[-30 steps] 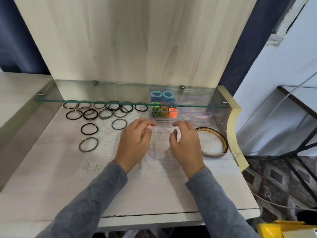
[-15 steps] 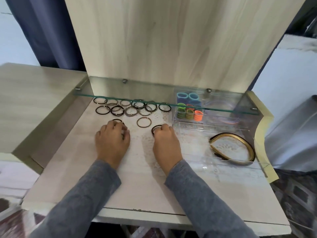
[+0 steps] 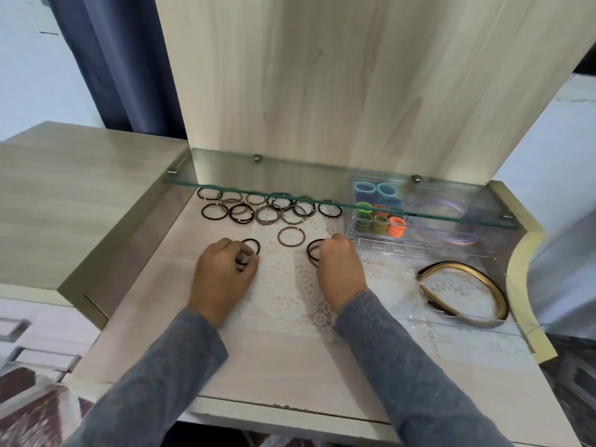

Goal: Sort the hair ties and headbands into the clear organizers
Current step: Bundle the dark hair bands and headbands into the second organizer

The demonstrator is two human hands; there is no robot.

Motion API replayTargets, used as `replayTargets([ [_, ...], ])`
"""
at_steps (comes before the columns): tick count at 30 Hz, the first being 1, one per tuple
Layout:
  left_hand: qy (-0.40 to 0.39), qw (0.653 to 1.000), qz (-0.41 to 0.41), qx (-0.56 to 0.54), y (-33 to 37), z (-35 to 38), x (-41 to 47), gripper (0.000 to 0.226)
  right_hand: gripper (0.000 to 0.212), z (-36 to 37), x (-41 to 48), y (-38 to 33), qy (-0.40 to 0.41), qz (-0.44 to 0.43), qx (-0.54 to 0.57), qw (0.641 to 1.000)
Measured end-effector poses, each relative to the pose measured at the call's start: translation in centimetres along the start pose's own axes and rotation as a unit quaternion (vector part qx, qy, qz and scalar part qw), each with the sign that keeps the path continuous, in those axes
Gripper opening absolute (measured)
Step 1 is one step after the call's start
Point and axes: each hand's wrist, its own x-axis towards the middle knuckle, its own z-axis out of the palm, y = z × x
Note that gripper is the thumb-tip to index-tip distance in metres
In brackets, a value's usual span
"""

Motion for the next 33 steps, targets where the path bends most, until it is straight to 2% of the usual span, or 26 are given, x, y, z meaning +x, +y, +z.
replayTargets([
  [7, -0.009, 0.999, 0.034, -0.026, -0.5, -0.3, -0.6, 0.007, 0.019, 2.6, 0.3, -0.2, 0.093, -0.025, 0.071, 0.993],
  [12, -0.035, 0.993, 0.114, -0.009, -0.5, -0.1, -0.6, 0.009, 0.013, 3.9, 0.1, -0.6, 0.179, -0.065, 0.143, 0.971],
  [18, -0.056, 0.99, 0.131, -0.017, -0.9, 0.0, -0.6, 0.012, 0.013, 5.0, -0.6, 0.0, 0.178, -0.151, 0.234, 0.944],
  [23, -0.056, 0.992, 0.111, -0.023, -0.9, -0.1, -0.8, 0.021, 0.019, 5.3, -0.5, 0.3, 0.17, -0.152, 0.258, 0.939],
  [29, -0.014, 0.995, 0.071, 0.062, -0.4, -0.1, -1.0, 0.027, 0.018, 5.0, -0.7, 0.4, 0.178, -0.193, 0.228, 0.938],
  [33, -0.025, 0.997, 0.049, 0.05, -0.7, 0.0, -1.0, 0.022, 0.018, 4.7, -0.9, -0.1, 0.194, -0.216, 0.204, 0.935],
])
